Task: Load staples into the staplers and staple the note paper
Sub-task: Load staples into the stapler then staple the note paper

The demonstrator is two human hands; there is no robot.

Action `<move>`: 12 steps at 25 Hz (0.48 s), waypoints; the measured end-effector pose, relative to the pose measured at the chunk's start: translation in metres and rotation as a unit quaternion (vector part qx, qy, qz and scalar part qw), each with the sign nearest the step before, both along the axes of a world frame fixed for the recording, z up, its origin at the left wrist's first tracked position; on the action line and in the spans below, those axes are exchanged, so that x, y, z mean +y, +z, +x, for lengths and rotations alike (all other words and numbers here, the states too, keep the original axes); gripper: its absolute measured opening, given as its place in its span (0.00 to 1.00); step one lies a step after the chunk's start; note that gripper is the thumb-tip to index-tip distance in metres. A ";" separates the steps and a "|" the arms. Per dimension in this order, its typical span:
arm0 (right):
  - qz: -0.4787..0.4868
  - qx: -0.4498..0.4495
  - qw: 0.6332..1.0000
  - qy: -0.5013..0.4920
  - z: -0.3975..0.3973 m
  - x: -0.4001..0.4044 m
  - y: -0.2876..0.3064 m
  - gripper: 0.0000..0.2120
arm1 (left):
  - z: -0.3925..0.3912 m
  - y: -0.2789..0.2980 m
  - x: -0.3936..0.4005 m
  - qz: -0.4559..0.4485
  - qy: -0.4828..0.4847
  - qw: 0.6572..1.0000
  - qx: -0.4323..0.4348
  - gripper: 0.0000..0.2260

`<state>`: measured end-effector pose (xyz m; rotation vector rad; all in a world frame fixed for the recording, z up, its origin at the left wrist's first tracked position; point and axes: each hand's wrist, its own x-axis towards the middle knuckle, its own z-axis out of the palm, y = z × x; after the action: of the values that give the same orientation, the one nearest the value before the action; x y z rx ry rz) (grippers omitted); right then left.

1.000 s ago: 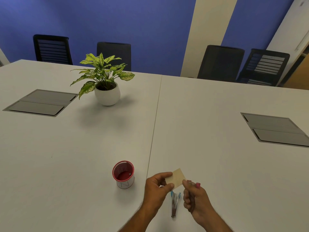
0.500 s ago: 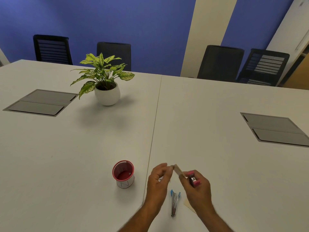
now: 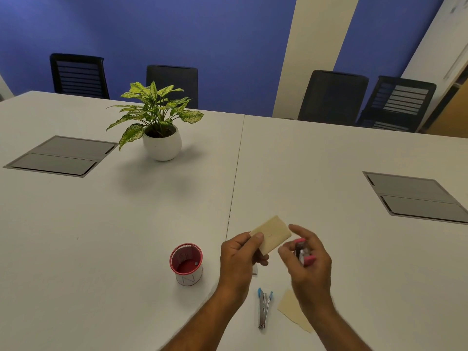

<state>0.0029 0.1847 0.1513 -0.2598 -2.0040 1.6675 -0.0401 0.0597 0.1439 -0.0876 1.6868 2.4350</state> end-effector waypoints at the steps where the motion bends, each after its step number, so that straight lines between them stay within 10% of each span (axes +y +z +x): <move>1: -0.072 -0.024 0.997 0.016 -0.001 -0.001 0.006 0.21 | 0.000 0.004 -0.001 0.004 -0.001 1.000 0.003 0.11; 12: -0.134 -0.040 0.988 0.058 -0.001 -0.018 0.036 0.22 | 0.005 0.020 -0.003 0.013 -0.012 0.999 0.047 0.13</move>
<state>0.0015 0.1664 0.1872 -0.3131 -1.8797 2.0324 -0.0351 0.0570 0.1643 0.0517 1.6836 2.4783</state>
